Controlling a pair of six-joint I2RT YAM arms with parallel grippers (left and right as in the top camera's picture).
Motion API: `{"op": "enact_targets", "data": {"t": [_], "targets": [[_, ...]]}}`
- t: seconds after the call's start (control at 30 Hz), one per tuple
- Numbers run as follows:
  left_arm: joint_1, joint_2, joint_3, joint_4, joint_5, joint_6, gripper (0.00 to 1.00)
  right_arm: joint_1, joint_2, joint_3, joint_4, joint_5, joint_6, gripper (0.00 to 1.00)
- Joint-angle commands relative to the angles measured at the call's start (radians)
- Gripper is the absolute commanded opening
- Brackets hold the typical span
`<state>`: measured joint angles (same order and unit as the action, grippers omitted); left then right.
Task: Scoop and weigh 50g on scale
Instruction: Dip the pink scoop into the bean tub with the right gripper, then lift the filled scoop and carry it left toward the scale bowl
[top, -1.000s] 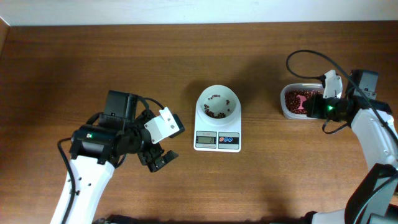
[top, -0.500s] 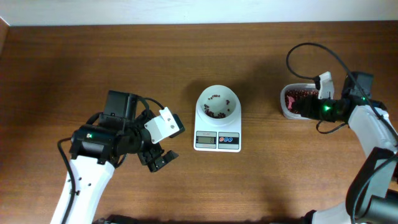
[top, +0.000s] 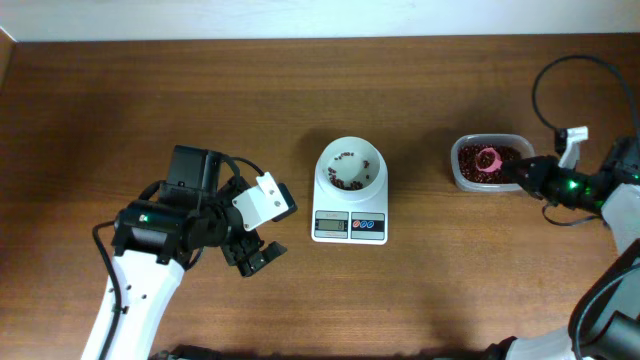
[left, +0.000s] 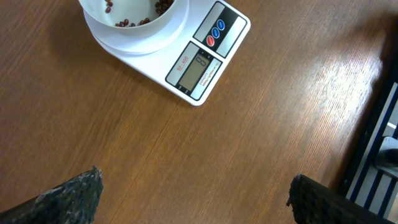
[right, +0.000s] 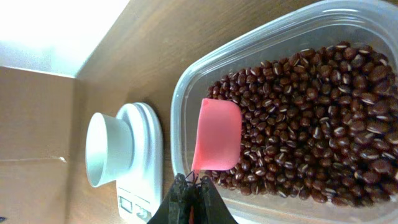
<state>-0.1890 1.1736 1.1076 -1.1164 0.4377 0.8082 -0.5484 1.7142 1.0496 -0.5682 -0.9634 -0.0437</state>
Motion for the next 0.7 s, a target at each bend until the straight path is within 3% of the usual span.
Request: {"op": "enact_targets", "data": {"t": [0.0, 0.27, 0.6, 0.67], "targets": [[0.004, -0.001, -0.008, 0.001, 0.011, 0.017, 0.99, -0.044, 0.009, -0.006, -0.004, -0.102, 0.000, 0.04], [0.004, -0.001, -0.008, 0.001, 0.011, 0.017, 0.99, -0.055, 0.009, -0.006, -0.013, -0.219, 0.022, 0.04], [0.004, -0.002, -0.008, 0.001, 0.011, 0.017, 0.99, -0.054, 0.009, -0.006, -0.012, -0.222, 0.060, 0.04], [0.004, -0.001, -0.008, 0.001, 0.011, 0.016, 0.99, -0.054, 0.009, -0.006, -0.003, -0.142, 0.059, 0.04]]}}
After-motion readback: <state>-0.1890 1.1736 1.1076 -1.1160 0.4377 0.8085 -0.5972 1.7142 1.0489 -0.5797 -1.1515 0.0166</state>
